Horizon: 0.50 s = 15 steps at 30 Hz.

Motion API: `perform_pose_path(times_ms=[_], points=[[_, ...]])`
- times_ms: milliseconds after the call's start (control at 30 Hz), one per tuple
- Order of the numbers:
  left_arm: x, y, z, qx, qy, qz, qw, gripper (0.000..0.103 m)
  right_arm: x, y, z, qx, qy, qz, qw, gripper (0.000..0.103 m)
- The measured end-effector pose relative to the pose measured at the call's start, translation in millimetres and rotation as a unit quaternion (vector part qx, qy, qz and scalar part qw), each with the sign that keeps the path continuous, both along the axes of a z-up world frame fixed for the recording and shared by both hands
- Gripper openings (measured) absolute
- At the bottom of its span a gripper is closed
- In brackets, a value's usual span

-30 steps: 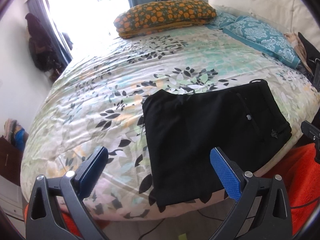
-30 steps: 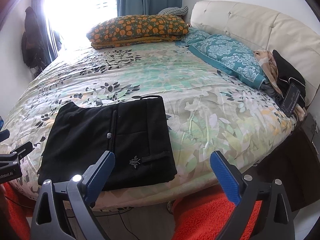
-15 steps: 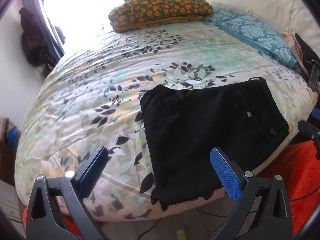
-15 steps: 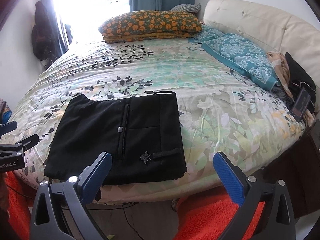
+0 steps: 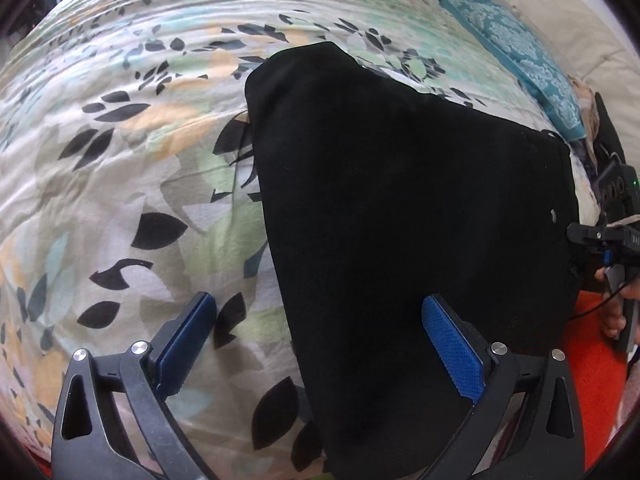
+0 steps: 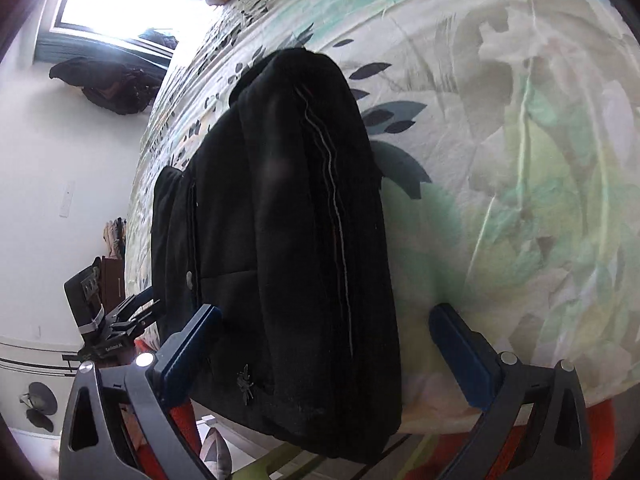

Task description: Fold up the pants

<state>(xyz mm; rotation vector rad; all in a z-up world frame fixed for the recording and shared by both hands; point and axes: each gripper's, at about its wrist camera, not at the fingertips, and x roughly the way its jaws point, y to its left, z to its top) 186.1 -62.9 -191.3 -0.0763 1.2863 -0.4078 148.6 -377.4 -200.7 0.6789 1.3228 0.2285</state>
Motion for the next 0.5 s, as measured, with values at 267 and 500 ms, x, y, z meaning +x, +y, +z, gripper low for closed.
perform_pose_path(times_ms=[267, 500], points=[[-6.8, 1.9, 28.6, -0.085, 0.002, 0.001, 0.9964, 0.016, -9.1, -2.3, 2.4, 0.086, -0.017, -0.004, 0.996, 0.037], [-25.7, 23.4, 88.0, -0.106, -0.046, 0.013, 0.9932, 0.015, -25.2, 21.9, 51.3, 0.108, -0.071, 0.012, 0.992, 0.031]])
